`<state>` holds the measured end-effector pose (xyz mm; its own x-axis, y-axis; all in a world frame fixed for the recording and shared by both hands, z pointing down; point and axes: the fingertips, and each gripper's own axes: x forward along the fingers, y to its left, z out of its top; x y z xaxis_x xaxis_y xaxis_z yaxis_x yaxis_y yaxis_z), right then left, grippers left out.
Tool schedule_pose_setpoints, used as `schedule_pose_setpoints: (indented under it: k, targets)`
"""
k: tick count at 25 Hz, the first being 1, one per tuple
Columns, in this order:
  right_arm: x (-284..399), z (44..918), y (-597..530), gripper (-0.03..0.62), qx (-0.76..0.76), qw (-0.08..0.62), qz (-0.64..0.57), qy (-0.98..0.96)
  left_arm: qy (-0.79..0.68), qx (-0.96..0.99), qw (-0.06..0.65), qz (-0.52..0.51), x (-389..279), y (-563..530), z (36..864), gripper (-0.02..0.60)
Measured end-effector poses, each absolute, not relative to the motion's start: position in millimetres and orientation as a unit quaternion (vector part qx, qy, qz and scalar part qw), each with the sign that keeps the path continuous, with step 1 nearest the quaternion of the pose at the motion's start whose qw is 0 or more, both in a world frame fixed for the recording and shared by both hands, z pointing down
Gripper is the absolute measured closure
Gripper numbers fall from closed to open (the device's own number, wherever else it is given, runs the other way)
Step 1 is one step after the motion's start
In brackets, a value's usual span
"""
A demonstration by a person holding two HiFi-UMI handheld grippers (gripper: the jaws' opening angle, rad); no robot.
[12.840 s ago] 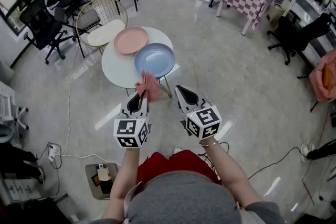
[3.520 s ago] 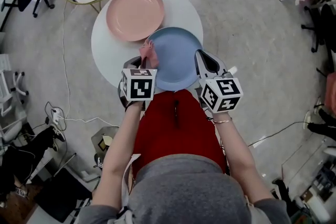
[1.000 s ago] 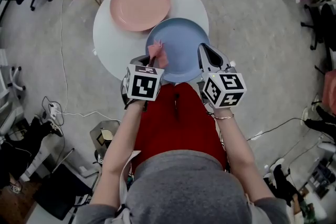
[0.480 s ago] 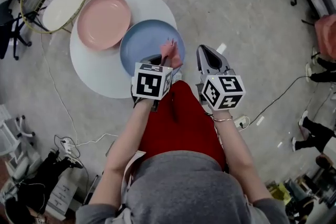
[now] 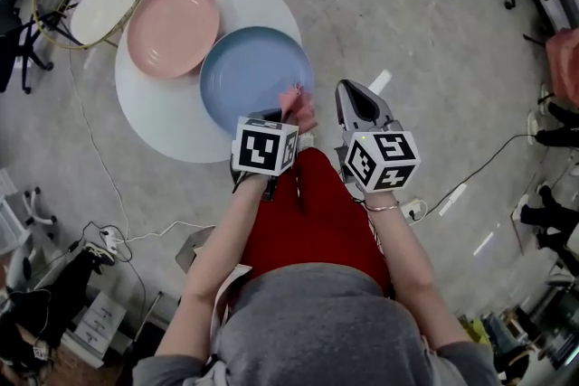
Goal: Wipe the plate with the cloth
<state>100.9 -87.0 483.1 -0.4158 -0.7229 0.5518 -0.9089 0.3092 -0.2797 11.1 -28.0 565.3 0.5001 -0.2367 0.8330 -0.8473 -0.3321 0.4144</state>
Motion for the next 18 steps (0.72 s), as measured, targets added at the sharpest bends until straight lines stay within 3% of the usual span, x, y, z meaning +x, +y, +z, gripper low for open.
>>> schedule_pose_setpoints:
  k: [18]
  targets:
    - [24, 497, -74, 0.565, 0.38, 0.2, 0.275, -0.86, -0.501, 0.647, 0.481, 0.314, -74, 18, 579, 0.548]
